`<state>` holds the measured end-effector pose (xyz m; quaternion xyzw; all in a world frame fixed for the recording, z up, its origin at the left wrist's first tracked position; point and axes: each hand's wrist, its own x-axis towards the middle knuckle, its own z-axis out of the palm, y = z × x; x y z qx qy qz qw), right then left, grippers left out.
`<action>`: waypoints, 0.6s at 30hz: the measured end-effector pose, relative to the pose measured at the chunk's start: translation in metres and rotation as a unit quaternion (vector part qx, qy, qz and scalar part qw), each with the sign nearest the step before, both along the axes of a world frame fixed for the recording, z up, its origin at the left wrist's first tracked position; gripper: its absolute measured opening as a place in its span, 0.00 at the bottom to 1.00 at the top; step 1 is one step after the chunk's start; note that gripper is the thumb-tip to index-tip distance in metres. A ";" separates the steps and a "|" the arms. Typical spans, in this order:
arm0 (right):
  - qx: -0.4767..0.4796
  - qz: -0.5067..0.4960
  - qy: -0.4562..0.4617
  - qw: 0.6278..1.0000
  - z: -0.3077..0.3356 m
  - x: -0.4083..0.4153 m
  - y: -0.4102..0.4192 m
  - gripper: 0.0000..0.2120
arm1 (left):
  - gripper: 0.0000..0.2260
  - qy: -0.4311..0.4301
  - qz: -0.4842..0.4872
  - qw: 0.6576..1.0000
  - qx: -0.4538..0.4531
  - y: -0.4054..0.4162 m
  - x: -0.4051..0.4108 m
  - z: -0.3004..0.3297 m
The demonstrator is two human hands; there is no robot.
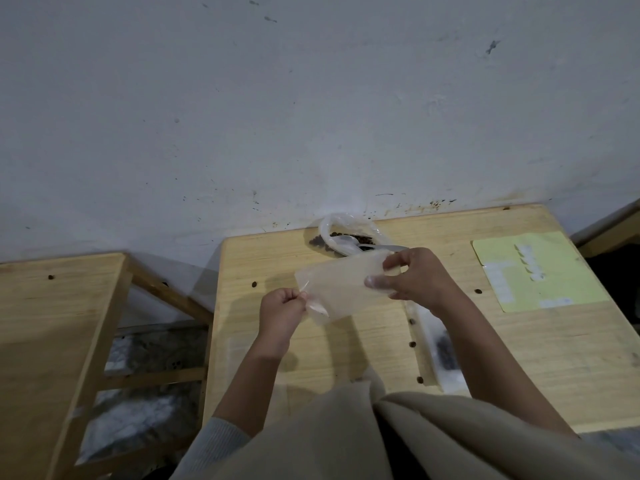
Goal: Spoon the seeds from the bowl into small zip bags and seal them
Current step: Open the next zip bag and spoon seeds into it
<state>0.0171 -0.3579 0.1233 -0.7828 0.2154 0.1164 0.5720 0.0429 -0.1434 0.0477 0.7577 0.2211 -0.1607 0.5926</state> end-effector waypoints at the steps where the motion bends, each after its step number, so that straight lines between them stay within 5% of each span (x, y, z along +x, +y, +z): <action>1: -0.002 0.004 0.000 1.000 0.000 0.000 -0.002 0.17 | 0.09 0.016 -0.009 1.000 -0.008 0.001 0.000 0.002; 12: 0.000 0.062 0.028 0.998 0.009 0.010 -0.023 0.17 | 0.05 0.180 -0.074 0.923 -0.331 0.025 -0.005 -0.003; 18: 0.005 0.059 0.028 0.998 0.008 0.011 -0.022 0.17 | 0.08 0.093 -0.022 0.964 -0.247 0.017 -0.009 -0.007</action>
